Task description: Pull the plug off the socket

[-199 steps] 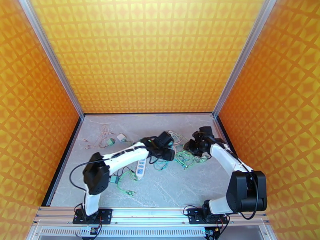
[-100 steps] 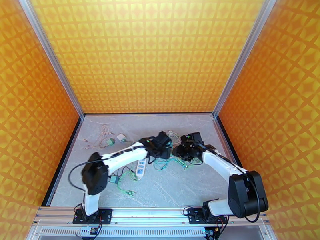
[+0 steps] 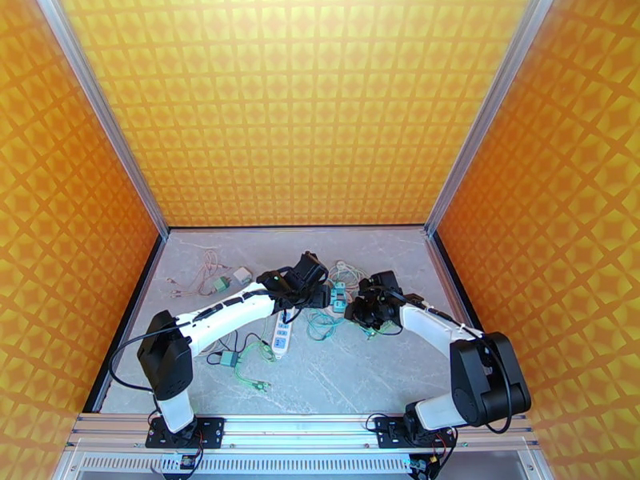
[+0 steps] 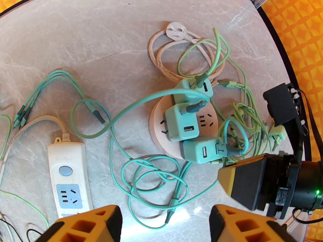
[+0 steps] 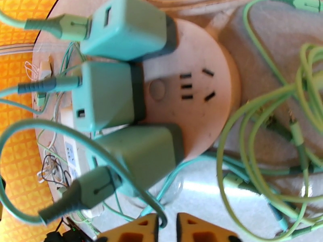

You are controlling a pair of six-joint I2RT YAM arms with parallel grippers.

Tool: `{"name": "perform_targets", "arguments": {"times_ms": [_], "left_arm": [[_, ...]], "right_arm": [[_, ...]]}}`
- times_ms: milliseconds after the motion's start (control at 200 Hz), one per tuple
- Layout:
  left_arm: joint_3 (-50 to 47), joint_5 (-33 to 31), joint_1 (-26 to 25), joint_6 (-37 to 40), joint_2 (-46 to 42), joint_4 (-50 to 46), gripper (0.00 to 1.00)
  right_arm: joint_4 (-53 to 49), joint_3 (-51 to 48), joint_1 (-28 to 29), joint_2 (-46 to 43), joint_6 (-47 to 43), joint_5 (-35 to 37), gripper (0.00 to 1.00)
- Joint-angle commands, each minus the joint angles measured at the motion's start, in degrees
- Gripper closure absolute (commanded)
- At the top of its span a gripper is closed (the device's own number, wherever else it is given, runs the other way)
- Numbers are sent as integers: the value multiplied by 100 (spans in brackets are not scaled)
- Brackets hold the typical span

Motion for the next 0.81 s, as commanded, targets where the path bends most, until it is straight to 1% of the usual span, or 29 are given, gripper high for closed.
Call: {"name": "perform_targets", "arguments": {"times_ms": [0, 65, 120, 205, 245, 375, 510, 635, 725, 800], "left_arm": [[-57, -94, -12, -25, -63, 68, 39], [-57, -97, -2, -23, -67, 71, 39], [-57, -95, 2, -16, -80, 81, 39], [-57, -91, 10, -33, -107, 137, 39], [-225, -99, 15, -36, -118, 149, 39], [-273, -91, 35, -28, -126, 202, 39], [-251, -99, 38, 10, -98, 212, 39], [-301, 64, 35, 126, -51, 400, 40], [-349, 288, 6, 361, 52, 625, 41], [-347, 297, -57, 574, 183, 773, 43]], "right_arm": [[-45, 148, 34, -38, -147, 520, 98], [-225, 214, 34, -204, -196, 848, 100], [-348, 247, 33, -434, -229, 1133, 100], [-412, 239, 34, -835, -272, 1398, 100], [-442, 235, 34, -1016, -272, 1501, 100], [-505, 257, 34, -1481, -367, 1552, 100], [-597, 313, 34, -1719, -523, 1445, 100], [-773, 454, 29, -1702, -755, 1525, 100], [-970, 640, 31, -1609, -912, 1624, 100], [-1168, 787, 34, -1519, -974, 1592, 100]]}}
